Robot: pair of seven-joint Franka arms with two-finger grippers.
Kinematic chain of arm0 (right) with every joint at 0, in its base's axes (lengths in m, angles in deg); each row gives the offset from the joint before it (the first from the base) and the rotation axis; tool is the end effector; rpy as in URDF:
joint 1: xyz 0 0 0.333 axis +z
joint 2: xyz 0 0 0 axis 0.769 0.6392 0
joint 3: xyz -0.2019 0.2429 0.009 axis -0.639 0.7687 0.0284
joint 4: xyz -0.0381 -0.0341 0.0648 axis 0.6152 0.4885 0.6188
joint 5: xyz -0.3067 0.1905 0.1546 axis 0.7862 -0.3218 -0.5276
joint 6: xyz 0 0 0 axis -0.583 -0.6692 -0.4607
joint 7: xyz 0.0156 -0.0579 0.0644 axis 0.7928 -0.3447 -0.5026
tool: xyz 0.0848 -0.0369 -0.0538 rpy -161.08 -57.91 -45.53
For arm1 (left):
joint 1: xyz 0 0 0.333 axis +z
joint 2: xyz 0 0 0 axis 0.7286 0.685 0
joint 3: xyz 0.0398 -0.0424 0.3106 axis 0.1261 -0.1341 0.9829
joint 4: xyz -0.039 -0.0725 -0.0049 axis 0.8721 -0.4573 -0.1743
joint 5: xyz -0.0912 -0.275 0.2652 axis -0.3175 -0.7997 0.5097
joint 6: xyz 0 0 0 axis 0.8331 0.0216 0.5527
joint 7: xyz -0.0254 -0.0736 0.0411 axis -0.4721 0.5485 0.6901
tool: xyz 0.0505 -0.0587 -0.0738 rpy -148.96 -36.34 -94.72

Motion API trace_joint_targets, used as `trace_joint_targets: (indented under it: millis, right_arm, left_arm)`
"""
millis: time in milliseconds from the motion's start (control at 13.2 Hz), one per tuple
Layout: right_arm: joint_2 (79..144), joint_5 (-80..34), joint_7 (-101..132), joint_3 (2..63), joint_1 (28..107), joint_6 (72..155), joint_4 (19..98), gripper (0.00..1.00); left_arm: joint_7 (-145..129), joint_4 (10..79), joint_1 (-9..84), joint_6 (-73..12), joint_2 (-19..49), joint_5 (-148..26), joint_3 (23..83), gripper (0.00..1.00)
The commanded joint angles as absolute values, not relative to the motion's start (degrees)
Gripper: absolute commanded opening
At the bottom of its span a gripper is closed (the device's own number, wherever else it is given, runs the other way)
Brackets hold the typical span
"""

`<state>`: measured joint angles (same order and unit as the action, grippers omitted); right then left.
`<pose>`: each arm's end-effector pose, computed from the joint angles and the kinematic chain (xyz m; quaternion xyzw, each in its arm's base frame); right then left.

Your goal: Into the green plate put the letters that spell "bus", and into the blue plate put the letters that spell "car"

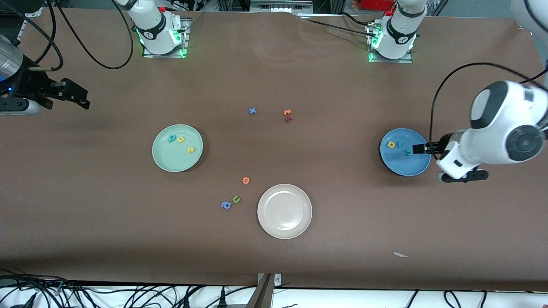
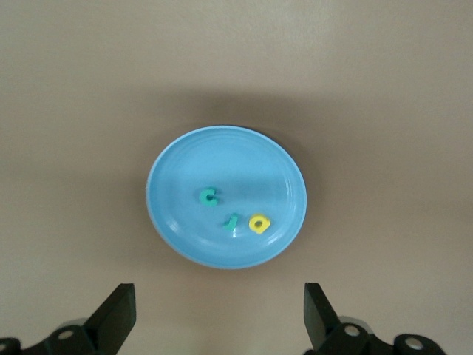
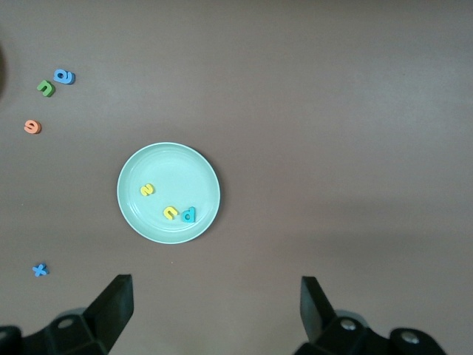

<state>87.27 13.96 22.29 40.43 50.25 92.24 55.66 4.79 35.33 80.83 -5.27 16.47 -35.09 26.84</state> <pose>0.5526 0.0210 0.5938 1.0000 0.0051 -0.0039 0.0009 0.6260 -0.0216 0.4026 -0.9858 -0.0541 0.1576 0.0188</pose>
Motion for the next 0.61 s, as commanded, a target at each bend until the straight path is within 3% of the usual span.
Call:
trace_joint_targets:
  millis: [0,227,530]
  right_arm:
    - [87.5,13.0,22.3,40.8,49.6,91.1,54.5,1.00]
    - [87.5,13.0,22.3,40.8,49.6,91.1,54.4,1.00]
    - [87.5,14.0,21.8,40.7,49.6,90.9,54.2,1.00]
  left_arm:
    - [5.0,27.9,80.3,2.2,16.9,-35.8,26.6,1.00]
    - [4.9,22.9,80.3,6.3,16.9,-37.2,26.6,1.00]
    - [4.4,22.4,77.2,6.5,15.6,-37.3,29.0,1.00]
